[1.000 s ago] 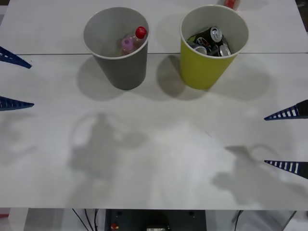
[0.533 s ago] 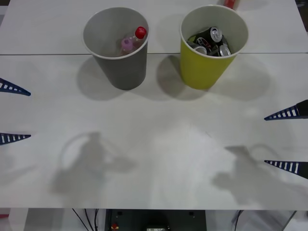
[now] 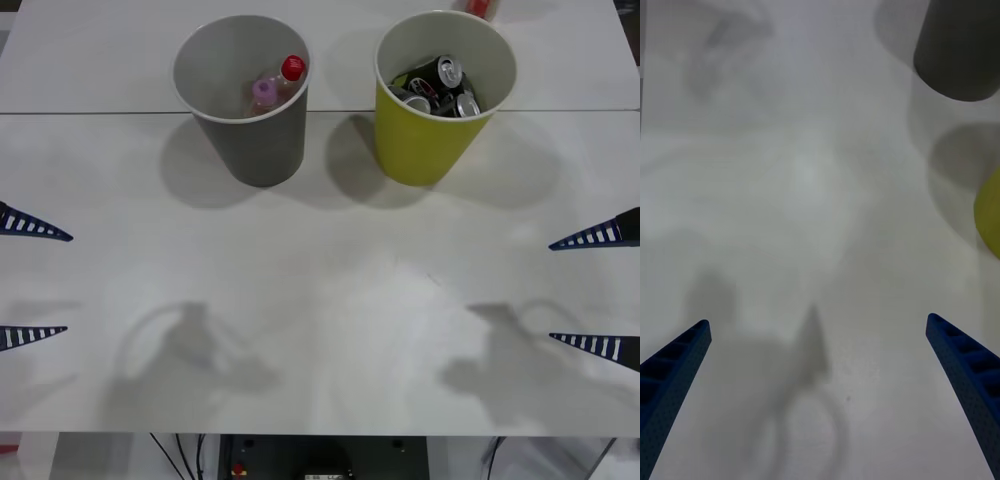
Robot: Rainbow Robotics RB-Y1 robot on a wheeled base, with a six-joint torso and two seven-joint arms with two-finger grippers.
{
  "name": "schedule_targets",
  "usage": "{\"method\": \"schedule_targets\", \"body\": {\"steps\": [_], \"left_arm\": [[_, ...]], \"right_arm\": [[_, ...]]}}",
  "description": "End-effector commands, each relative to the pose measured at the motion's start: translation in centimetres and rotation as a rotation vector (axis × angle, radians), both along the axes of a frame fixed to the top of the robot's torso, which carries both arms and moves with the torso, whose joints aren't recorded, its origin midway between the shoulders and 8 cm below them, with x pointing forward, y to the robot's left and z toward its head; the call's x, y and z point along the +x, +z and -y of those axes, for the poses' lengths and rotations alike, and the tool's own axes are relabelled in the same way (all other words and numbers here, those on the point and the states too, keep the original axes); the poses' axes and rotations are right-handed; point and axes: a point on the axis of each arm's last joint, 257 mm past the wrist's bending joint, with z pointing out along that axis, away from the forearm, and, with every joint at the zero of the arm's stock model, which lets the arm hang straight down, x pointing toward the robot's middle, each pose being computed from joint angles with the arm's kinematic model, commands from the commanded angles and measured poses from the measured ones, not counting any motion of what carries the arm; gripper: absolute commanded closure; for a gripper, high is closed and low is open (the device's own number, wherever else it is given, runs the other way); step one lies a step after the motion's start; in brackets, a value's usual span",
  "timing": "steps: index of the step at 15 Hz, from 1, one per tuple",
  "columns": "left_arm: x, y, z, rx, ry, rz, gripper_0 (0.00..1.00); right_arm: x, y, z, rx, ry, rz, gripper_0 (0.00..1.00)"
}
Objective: Put the can into the green bin and the plastic bottle into the gray bin
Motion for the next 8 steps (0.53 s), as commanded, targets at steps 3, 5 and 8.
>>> {"method": "schedule_targets", "body": {"steps": [3, 5, 8], "left_arm": [[-1.31, -1.55, 0.33, 0.039, -0.034, -0.027, 0.0], [-1.31, -1.55, 0.33, 0.039, -0.034, -0.027, 0.0], [-1.31, -1.55, 0.33, 0.039, -0.034, -0.027, 0.0]], "right_arm": [[0.0, 0.0, 0.0, 0.0, 0.0, 0.0, 0.0], [0.0, 0.0, 0.0, 0.0, 0.0, 0.0, 0.0], [0.0, 0.0, 0.0, 0.0, 0.0, 0.0, 0.0]]}}
